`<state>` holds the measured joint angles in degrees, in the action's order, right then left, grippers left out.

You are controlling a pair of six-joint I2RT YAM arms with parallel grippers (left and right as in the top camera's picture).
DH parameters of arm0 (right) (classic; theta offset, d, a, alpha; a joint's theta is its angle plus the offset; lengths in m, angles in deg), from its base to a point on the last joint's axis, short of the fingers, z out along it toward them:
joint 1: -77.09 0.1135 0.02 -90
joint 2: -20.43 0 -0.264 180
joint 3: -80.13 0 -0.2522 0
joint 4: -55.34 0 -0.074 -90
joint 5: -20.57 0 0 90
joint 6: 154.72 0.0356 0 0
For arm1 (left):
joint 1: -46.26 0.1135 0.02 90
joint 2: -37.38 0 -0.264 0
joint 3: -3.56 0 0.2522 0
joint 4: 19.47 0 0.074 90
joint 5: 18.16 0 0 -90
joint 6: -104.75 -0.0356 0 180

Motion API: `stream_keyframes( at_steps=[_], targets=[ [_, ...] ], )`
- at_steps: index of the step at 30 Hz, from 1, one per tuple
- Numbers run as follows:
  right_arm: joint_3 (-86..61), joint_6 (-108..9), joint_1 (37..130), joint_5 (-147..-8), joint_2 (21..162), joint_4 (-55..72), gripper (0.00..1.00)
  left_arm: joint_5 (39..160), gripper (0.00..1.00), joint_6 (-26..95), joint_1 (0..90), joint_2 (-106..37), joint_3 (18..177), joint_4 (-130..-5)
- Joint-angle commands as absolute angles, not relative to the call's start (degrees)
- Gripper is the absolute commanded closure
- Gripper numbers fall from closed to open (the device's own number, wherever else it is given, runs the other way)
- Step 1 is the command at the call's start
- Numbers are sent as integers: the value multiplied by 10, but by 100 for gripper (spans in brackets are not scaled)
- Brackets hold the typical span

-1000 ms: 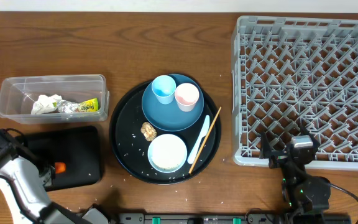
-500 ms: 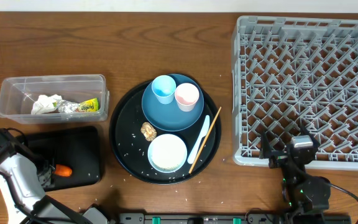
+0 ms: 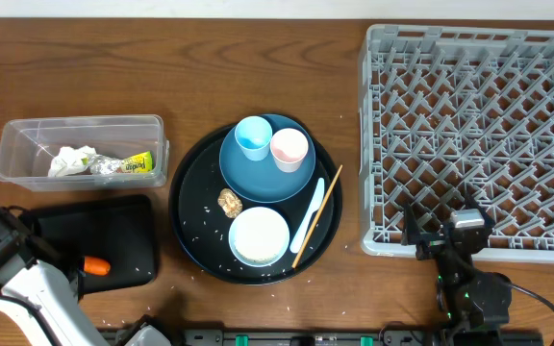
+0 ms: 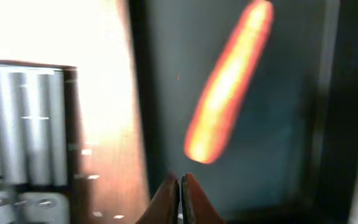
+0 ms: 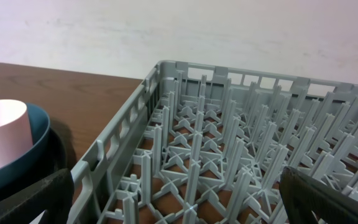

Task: Sort waste into correct bins and load items into the dishwasher rack
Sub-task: 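Carry the carrot down-left and place it on the black tray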

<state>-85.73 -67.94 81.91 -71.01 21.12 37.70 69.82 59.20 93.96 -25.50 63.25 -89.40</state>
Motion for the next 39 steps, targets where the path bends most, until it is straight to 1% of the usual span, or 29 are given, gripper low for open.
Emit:
stream_keyframes(
  at_steps=[1,12,19,27,31,37,39],
  targets=[
    [-858,-684,816,-714,209,375,1,622,94,628,954,-259,643,-910],
    [-858,-684,816,-714,209,375,1,633,94,607,1055,-320,626,-915],
    [-858,-684,816,-714,209,375,1,689,94,607,1069,-375,625,-900],
    [-858,-684,816,-714,209,375,1,683,94,602,1071,-432,625,-875],
    [-858,-684,816,-714,209,375,1,682,94,581,1071,-453,625,-855],
    [-858,-684,816,-714,209,375,1,684,94,578,1071,-469,625,-836],
    [-858,-684,816,-714,209,375,1,702,94,560,1071,-468,626,-827]
  ],
)
